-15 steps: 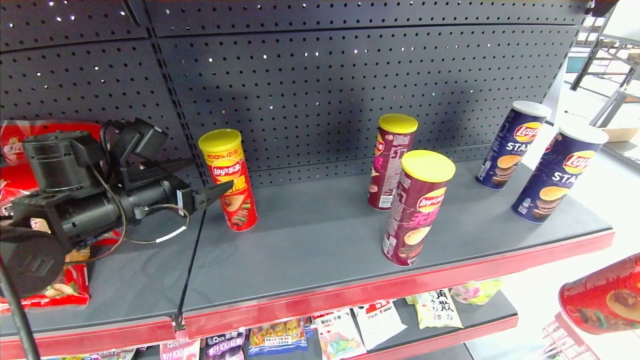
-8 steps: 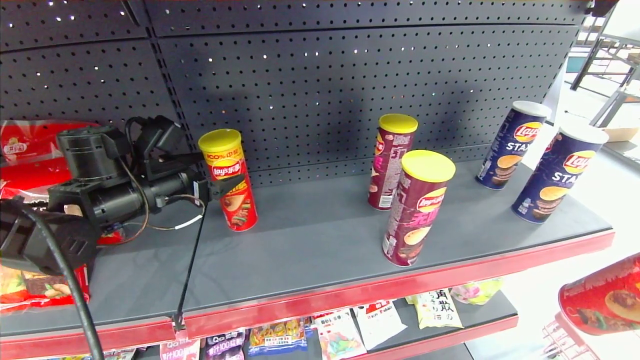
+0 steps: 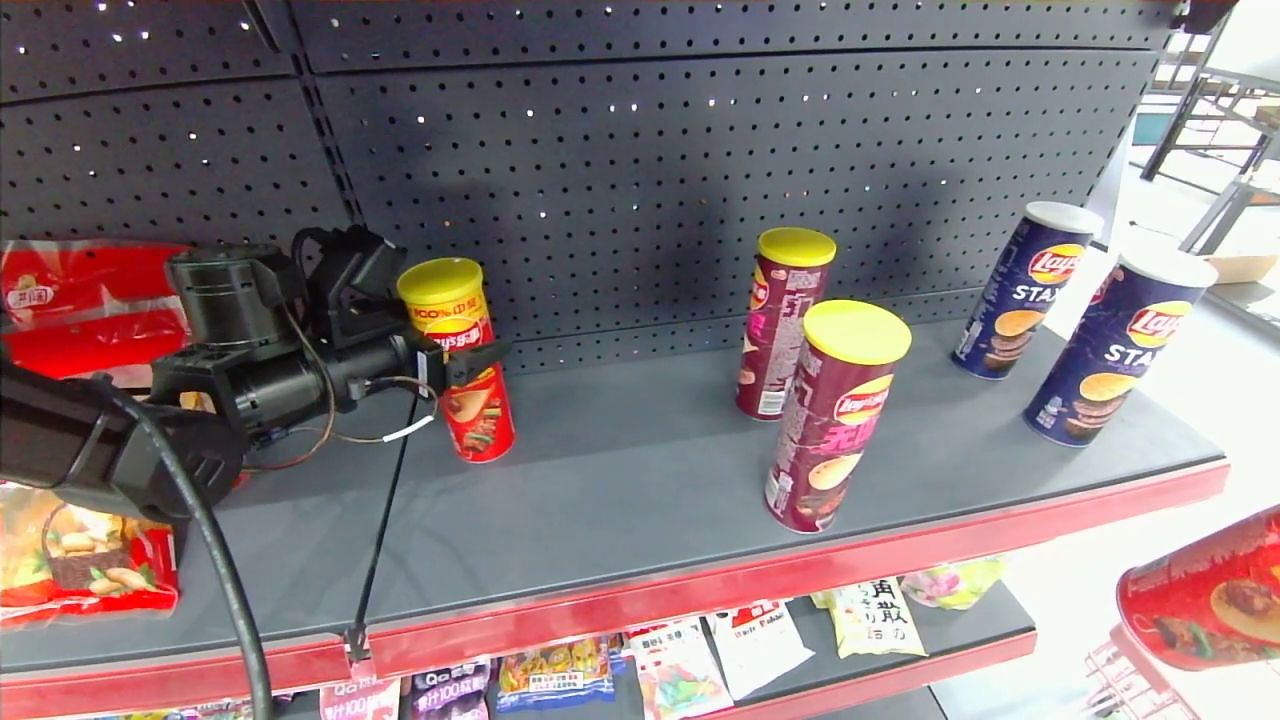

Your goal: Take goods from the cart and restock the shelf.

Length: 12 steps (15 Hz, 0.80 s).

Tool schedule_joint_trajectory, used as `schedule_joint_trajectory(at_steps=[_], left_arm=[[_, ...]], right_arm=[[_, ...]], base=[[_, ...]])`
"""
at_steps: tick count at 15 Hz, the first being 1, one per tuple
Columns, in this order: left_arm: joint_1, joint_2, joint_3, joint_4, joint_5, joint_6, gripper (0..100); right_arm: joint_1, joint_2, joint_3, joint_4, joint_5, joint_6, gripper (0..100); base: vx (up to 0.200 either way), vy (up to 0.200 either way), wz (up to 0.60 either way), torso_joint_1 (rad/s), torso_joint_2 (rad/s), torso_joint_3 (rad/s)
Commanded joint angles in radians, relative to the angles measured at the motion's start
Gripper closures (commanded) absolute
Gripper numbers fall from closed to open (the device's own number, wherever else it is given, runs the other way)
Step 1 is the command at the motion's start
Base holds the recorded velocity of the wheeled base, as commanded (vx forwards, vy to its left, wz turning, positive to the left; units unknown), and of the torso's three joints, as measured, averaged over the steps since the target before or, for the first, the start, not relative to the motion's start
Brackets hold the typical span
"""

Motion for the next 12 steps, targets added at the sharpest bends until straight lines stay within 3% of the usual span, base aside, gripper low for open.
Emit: schedule_joint_trajectory(at_steps=[1,2,3,6,9,11,12], left_arm=[[-0.004,0.018,-0.005,-0.002,0.002,0.001,0],[-0.004,0.028,-0.002,-0.022,0.000,0.003,0],[-0.006,0.031,-0.002,-0.044,0.000,-0.003,100],[-0.018,0.023,0.015,-0.044,-0.007,-0.002,100],[-0.024,-0.028,0.094,-0.045,-0.034,-0.006,100],[-0.027,-0.103,0.167,-0.045,-0.087,-0.037,100],[-0.030,-0.167,0.222,-0.044,-0.089,-0.074,100]], right_arm=[[-0.001,0.002,0.000,0.000,0.000,-0.001,100],[-0.001,0.002,-0.002,0.000,0.000,0.001,100],[-0.001,0.002,-0.002,0.000,0.000,0.001,100],[-0.001,0.002,-0.002,0.000,0.000,0.001,100],[-0.001,0.004,0.000,0.000,0.000,0.001,100],[-0.001,0.004,0.000,0.002,0.000,0.001,100],[-0.001,0.008,0.000,0.000,0.002,0.001,100]], base=[[0.000,0.000,0.00,0.000,0.00,0.000],[0.000,0.000,0.00,0.000,0.00,0.000],[0.000,0.000,0.00,0.000,0.00,0.000],[0.000,0.000,0.00,0.000,0.00,0.000],[0.000,0.000,0.00,0.000,0.00,0.000],[0.000,0.000,0.00,0.000,0.00,0.000],[0.000,0.000,0.00,0.000,0.00,0.000]])
